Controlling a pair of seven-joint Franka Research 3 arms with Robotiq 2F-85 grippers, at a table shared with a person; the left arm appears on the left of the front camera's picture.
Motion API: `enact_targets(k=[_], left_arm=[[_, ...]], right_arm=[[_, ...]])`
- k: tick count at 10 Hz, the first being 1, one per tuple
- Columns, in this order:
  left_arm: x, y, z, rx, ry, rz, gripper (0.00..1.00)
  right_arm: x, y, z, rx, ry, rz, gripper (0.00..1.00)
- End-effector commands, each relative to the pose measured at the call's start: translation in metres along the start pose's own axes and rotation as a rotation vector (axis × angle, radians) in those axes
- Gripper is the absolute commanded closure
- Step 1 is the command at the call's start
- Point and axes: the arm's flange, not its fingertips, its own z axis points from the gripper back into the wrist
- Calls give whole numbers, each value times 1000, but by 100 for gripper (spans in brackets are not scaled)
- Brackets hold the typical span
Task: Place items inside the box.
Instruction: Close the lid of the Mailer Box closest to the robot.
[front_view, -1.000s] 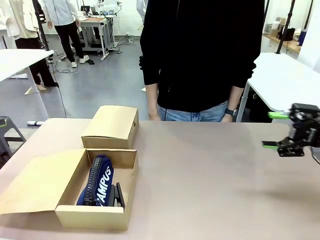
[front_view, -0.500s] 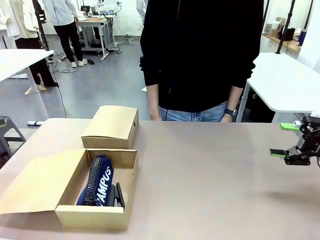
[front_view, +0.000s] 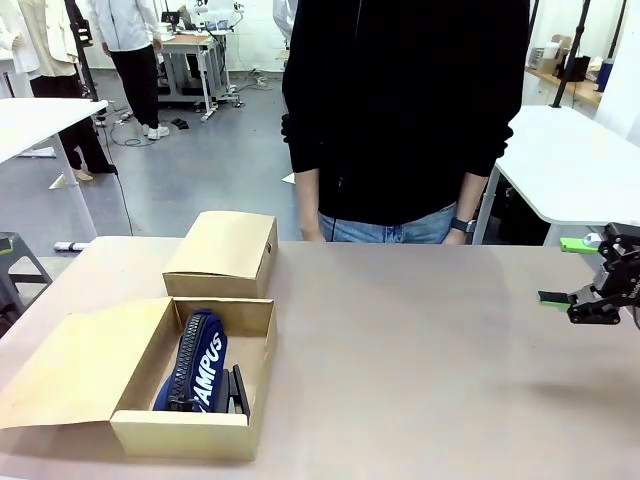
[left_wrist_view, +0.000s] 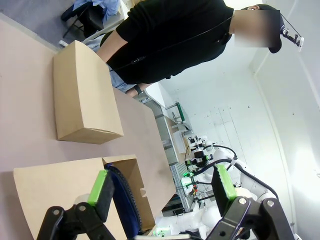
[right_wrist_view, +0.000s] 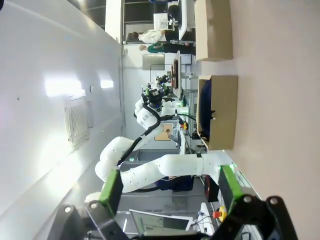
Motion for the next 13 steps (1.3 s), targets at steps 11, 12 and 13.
enact_targets(k=[11,12,13], left_arm=[[-55,-4,-108,-220,104,-2087,0],[-43,-1,-97,-159,76,-2102,0],[-28,-4,-93,-6,24,-2077,0]], right_arm=[[1,5,-1,-1,-19,-19,0],[1,5,-1,-1,-19,-19,0],[1,5,-1,-1,-19,-19,0]])
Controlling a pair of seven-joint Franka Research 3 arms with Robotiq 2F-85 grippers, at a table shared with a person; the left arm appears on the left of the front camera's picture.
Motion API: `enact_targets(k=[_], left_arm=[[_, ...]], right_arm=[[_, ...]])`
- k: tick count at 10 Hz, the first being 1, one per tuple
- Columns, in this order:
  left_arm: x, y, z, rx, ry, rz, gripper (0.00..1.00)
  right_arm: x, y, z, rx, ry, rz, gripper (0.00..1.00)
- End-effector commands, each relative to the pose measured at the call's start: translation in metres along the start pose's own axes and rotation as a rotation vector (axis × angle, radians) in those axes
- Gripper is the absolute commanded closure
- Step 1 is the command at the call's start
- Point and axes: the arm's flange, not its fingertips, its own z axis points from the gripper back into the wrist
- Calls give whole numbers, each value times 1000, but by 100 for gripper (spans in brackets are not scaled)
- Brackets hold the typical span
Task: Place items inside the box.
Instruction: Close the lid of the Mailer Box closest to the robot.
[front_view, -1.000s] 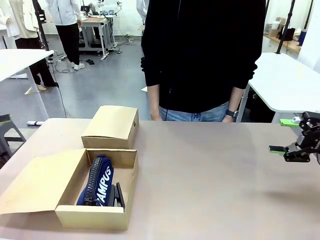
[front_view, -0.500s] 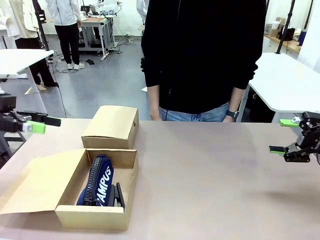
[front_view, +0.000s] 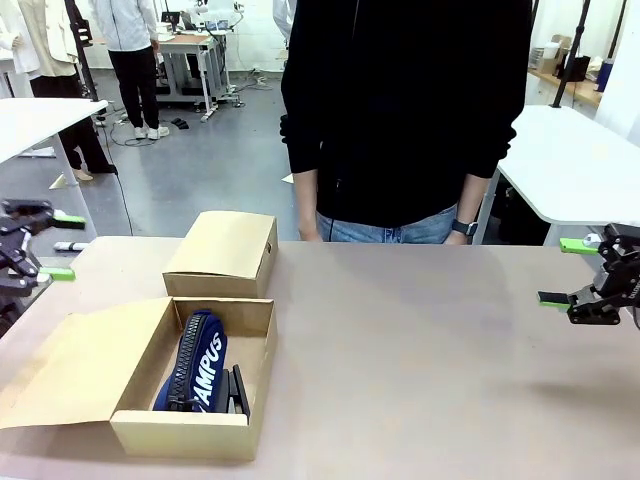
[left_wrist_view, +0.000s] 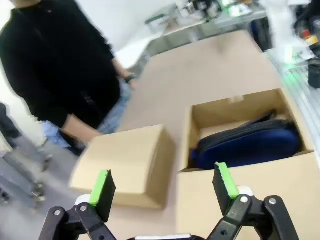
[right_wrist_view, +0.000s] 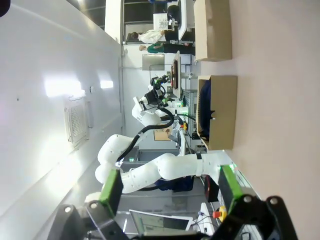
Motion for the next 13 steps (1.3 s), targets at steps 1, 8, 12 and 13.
enact_targets(k=[1,8,12,13], left_arm=[[6,-7,-17,-110,-3,92,0],[-65,5,1,-377,164,147,0],[-117,13,32,-294,269,235,0],[-130,8,39,-249,324,269,0]], right_arm=[[1,5,-1,0,-19,-18,0],[1,5,-1,0,-19,-18,0],[1,5,-1,0,-19,-18,0],[1,5,-1,0,-19,-18,0]])
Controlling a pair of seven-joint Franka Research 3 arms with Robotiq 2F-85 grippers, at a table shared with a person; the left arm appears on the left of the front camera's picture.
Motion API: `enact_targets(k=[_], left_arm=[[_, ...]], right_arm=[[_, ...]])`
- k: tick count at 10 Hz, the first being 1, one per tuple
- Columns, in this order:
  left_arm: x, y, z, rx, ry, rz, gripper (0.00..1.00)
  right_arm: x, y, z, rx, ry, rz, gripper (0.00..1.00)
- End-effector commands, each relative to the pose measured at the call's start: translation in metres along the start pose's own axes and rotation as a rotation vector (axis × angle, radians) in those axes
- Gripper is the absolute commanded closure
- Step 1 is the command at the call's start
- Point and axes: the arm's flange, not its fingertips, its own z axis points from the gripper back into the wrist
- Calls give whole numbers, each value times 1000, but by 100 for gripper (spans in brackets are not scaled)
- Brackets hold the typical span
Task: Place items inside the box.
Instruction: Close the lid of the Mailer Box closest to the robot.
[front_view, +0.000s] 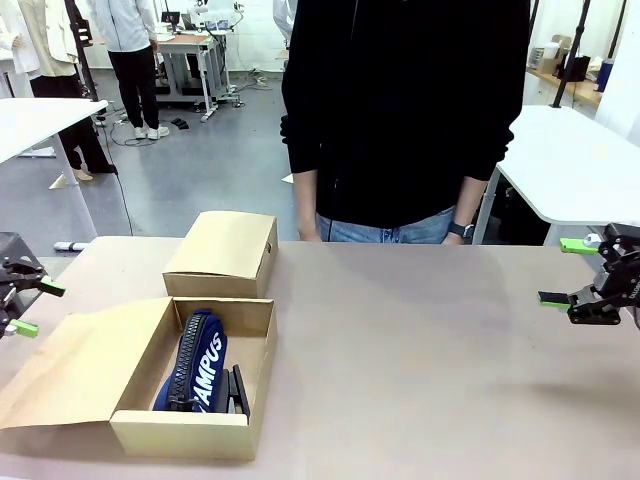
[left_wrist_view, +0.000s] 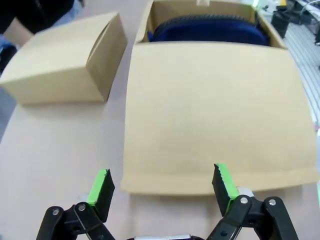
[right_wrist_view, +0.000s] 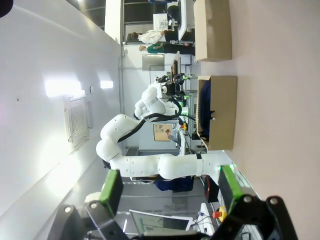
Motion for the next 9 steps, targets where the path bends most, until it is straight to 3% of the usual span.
enact_targets(k=[1,5,9], left_arm=[[-21,-5,-3,55,39,67,0],[-61,-11,-32,5,98,196,0],[-56,-9,-65,-33,80,211,0]], right_arm=[[1,5,-2,0,-17,-17,0],[1,5,-2,0,-17,-17,0],[1,5,-2,0,-17,-17,0]])
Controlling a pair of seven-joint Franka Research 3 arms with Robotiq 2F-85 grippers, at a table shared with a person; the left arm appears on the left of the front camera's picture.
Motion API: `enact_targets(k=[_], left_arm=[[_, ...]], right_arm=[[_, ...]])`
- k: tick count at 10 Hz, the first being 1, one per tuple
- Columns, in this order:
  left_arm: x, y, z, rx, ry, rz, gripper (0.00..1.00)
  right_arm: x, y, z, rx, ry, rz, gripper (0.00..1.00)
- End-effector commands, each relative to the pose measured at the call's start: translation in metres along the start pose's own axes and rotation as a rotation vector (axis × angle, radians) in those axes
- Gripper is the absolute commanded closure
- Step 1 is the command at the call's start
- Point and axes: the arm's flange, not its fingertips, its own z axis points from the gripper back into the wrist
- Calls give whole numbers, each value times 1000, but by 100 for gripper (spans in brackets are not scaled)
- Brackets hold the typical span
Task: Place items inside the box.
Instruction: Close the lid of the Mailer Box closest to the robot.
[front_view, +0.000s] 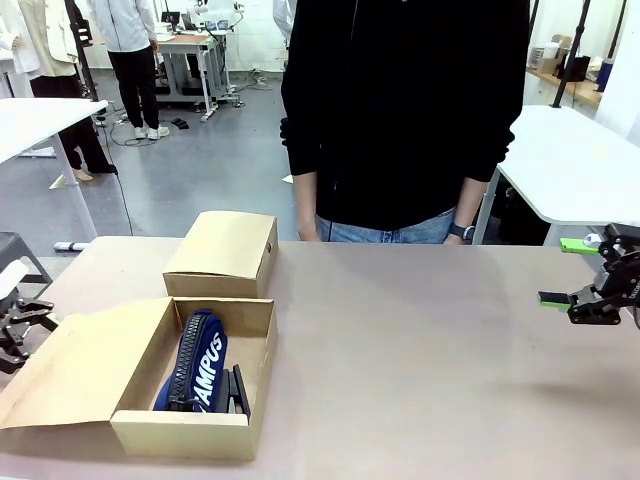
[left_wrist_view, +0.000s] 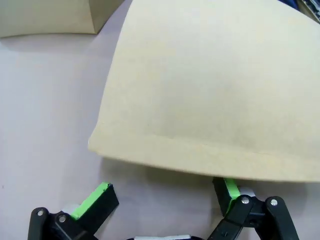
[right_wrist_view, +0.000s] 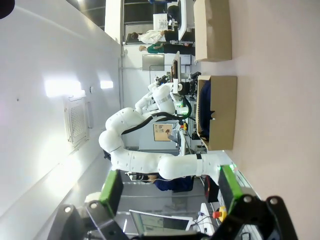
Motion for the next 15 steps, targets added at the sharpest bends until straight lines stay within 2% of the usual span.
enact_targets(k=[1,4,5,6,9,13,15], left_arm=[[9,-5,-25,-47,-22,4,0],[32,-13,-32,-144,-73,-66,0],[37,-15,-31,-164,-121,-59,0],[42,-16,-29,-116,-137,-73,0],[63,-28,-17,-113,-220,-146,0],[120,-65,13,-163,-403,-325,0],[162,-85,28,-174,-501,-431,0]], right_arm=[[1,5,-2,0,-17,-17,0],[1,5,-2,0,-17,-17,0],[1,5,-2,0,-17,-17,0],[1,5,-2,0,-17,-17,0],[1,5,-2,0,-17,-17,0],[1,5,-2,0,-17,-17,0],[1,5,-2,0,-17,-17,0]])
